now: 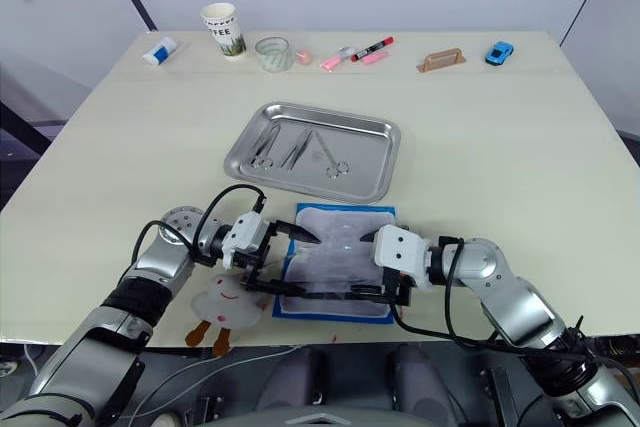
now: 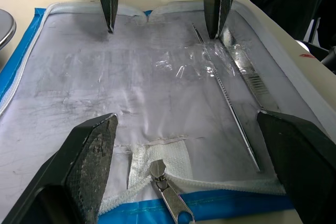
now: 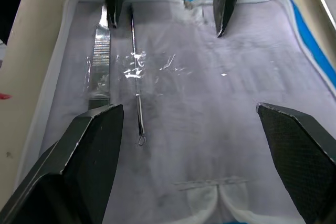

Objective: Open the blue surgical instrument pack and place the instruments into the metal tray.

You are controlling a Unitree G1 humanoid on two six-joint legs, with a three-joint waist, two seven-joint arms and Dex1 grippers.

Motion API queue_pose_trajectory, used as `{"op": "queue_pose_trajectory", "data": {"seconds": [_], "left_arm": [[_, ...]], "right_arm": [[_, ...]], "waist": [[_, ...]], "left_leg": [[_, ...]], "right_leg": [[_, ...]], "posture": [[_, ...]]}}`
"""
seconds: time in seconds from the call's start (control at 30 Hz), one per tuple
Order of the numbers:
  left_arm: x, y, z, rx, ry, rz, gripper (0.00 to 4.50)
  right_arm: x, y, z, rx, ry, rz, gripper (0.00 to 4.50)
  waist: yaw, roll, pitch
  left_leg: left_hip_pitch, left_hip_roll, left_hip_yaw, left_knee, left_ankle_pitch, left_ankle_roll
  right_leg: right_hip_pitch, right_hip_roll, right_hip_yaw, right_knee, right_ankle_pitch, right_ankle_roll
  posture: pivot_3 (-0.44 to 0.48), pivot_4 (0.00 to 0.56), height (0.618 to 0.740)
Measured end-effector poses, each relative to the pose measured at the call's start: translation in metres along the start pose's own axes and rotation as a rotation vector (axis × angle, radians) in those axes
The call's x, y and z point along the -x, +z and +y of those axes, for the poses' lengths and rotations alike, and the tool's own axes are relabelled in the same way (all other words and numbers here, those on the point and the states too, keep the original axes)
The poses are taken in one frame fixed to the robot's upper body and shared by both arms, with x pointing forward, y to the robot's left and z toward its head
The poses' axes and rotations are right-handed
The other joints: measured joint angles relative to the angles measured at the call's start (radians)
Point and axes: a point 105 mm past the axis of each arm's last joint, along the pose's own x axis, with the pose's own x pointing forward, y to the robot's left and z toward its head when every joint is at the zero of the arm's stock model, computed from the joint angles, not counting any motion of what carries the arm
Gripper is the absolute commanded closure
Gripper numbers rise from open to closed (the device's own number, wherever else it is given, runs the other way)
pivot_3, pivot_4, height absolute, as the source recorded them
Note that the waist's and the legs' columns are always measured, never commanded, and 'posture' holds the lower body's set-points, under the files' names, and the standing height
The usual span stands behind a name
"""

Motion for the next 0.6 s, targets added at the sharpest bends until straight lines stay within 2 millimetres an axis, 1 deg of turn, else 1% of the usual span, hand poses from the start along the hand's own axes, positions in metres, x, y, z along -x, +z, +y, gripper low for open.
{"op": "queue_pose_trajectory", "data": {"seconds": [0.03,0.1,0.17,0.27,0.3,0.33,0.37,0.4,0.43,0.6], "left_arm": [[0.000,0.000,0.000,0.000,-0.001,0.000,0.00],[0.000,0.001,0.000,0.000,-0.001,0.000,0.00],[0.000,0.001,0.000,-0.001,-0.002,0.001,0.00],[0.000,0.001,0.000,0.001,-0.003,0.001,0.00],[0.000,0.001,0.000,0.003,-0.003,0.002,0.00],[0.000,0.001,0.000,0.004,-0.003,0.002,0.00],[0.000,0.001,0.000,0.005,-0.003,0.002,0.00],[0.000,0.001,0.000,0.006,-0.003,0.002,0.00],[0.000,0.002,0.000,0.007,-0.004,0.003,0.00],[0.000,0.002,0.000,0.004,-0.008,0.008,0.00]], "right_arm": [[0.000,-0.001,-0.001,0.008,-0.001,0.009,0.08],[0.001,-0.001,-0.002,0.026,0.001,0.016,0.47],[0.000,-0.002,-0.001,0.026,0.011,0.021,1.11],[-0.001,-0.003,0.004,0.016,0.038,0.029,2.48],[-0.002,-0.003,0.007,0.019,0.056,0.031,3.07],[-0.002,-0.003,0.007,0.020,0.058,0.031,3.38],[-0.002,-0.003,0.008,0.020,0.064,0.033,3.86],[-0.002,-0.004,0.009,0.018,0.068,0.035,4.21],[-0.002,-0.004,0.010,0.015,0.074,0.037,4.44],[0.000,-0.004,0.011,0.013,0.085,0.044,4.44]], "waist": [[0.000,0.000,0.000],[0.000,0.000,0.000],[0.000,0.000,0.000],[0.000,0.000,0.000],[0.000,0.000,0.000],[0.000,0.000,0.000],[0.000,0.000,0.000],[0.000,0.000,0.000],[0.000,0.000,0.000],[0.001,0.000,0.000]], "left_leg": [[0.000,0.000,0.000,0.000,0.000,0.000],[0.000,0.000,0.000,0.000,0.000,0.000],[0.000,0.000,0.000,0.000,0.000,0.000],[0.000,0.000,0.000,0.000,0.000,0.000],[0.000,0.000,0.000,0.000,0.000,0.000],[0.000,0.000,0.000,0.000,0.000,0.000],[0.000,0.000,0.000,0.000,0.000,0.000],[0.000,0.000,0.000,0.000,0.000,0.000],[0.000,0.000,0.000,0.000,0.000,0.000],[0.000,0.000,0.000,0.000,0.000,0.000]], "right_leg": [[0.000,0.000,0.000,0.000,0.000,0.000],[0.000,0.000,0.000,0.000,0.000,0.000],[0.000,0.000,0.000,0.000,0.000,0.000],[0.000,0.000,0.000,0.000,0.000,0.000],[0.000,0.000,0.000,0.000,0.000,0.000],[0.000,0.000,0.000,0.000,0.000,0.000],[0.000,0.000,0.000,0.000,0.000,0.000],[0.000,0.000,0.000,0.000,0.000,0.000],[0.000,0.000,0.000,0.000,0.000,0.000],[0.000,0.000,0.000,0.000,0.000,0.000]], "posture": [[0.000,0.150,0.728],[0.000,0.150,0.728],[0.000,0.150,0.728],[0.000,0.150,0.728],[0.000,0.150,0.728],[0.000,0.150,0.728],[0.000,0.150,0.728],[0.000,0.150,0.728],[0.000,0.150,0.728],[0.000,0.150,0.728]]}}
